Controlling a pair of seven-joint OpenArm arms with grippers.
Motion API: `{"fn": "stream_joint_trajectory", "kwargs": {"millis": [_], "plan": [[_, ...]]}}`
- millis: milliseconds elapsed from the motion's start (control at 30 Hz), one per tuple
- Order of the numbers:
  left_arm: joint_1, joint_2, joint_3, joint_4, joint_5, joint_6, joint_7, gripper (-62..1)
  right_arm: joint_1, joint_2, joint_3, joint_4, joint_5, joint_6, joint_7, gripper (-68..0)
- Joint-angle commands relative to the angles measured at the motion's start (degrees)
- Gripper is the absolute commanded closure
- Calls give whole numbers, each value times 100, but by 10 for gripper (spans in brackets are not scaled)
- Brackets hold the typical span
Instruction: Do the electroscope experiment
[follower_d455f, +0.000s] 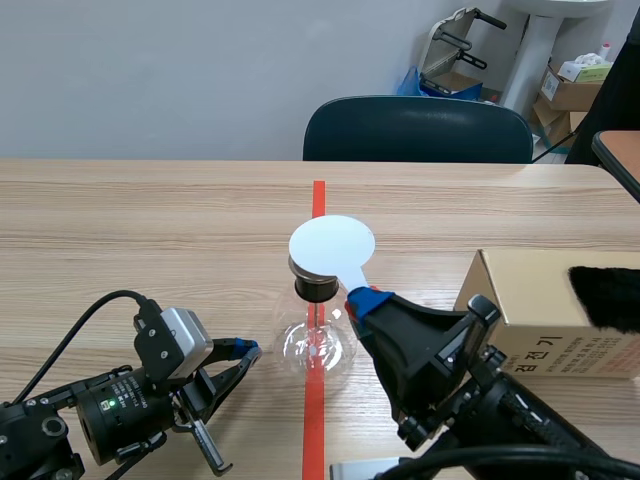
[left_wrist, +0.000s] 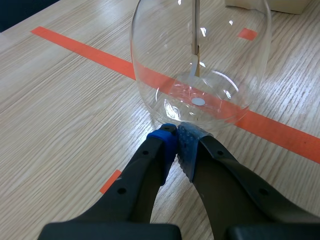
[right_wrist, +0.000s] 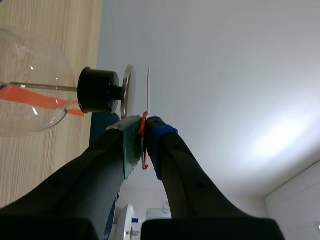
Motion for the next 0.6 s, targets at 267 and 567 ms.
{"fn": "stream_joint_trajectory", "kwargs": {"millis": [267, 567], "plan": [[-28, 0, -48, 72, -22, -11, -81, -41, 37, 44, 20, 79, 66, -68, 105, -11], [-28, 0, -48, 72, -22, -11, -81, -41, 37, 44, 20, 79, 66, -68, 103, -11]]}}
